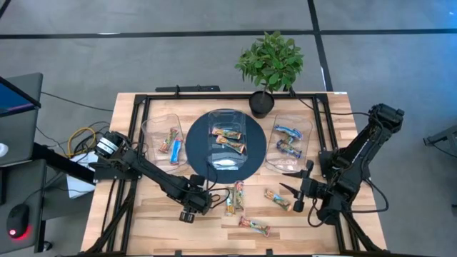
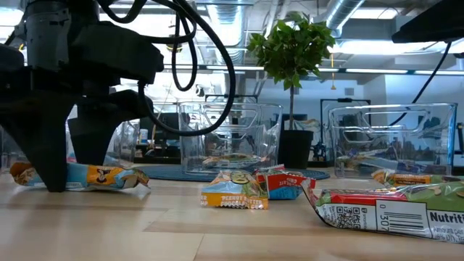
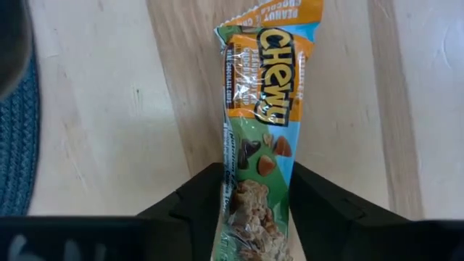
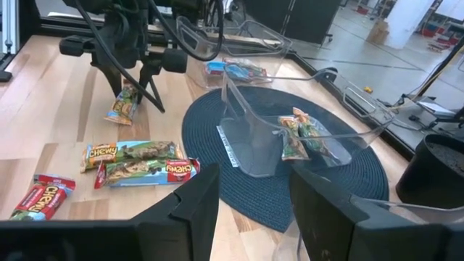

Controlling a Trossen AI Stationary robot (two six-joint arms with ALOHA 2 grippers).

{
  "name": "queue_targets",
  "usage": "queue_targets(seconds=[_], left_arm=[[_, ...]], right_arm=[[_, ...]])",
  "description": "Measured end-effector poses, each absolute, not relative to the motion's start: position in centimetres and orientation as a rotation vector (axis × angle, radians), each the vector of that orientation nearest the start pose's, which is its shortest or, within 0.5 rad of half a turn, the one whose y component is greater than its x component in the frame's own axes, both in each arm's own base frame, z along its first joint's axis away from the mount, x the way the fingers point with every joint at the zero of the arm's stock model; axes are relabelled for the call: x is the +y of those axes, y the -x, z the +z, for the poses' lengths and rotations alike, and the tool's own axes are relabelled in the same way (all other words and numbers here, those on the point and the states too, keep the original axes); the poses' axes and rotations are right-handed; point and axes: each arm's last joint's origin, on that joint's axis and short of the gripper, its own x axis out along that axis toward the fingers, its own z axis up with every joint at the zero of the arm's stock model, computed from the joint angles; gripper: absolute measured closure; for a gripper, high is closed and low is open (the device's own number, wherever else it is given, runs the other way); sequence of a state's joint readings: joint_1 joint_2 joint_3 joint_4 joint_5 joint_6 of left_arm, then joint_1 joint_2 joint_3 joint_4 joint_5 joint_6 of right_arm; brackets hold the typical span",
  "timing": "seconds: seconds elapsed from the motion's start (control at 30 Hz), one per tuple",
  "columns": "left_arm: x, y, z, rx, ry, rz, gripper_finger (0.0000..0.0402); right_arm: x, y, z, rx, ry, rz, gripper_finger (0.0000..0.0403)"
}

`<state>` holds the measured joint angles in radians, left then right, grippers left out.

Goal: Pick and place Granola Bars by type
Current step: Put the yellow granola bar into the middle transparent bin

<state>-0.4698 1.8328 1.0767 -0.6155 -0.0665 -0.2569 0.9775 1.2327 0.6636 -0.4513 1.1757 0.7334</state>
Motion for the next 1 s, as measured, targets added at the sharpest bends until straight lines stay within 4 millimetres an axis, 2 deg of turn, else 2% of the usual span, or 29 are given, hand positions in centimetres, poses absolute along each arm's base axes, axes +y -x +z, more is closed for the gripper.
queue_targets(seconds=[0.5,1.0], left_arm=[[-14.59,-29.22,13.89,1.354,-0.171,-0.168,0.0304],[-14.62,-29.69,14.23,1.334,-0.199,-0.159,0.0309]], right_arm=[[16.12,-14.08,20.38,0.375,0.182,-0.331,0.0244],[16.12,-14.08,20.38,0.375,0.183,-0.331,0.0244]])
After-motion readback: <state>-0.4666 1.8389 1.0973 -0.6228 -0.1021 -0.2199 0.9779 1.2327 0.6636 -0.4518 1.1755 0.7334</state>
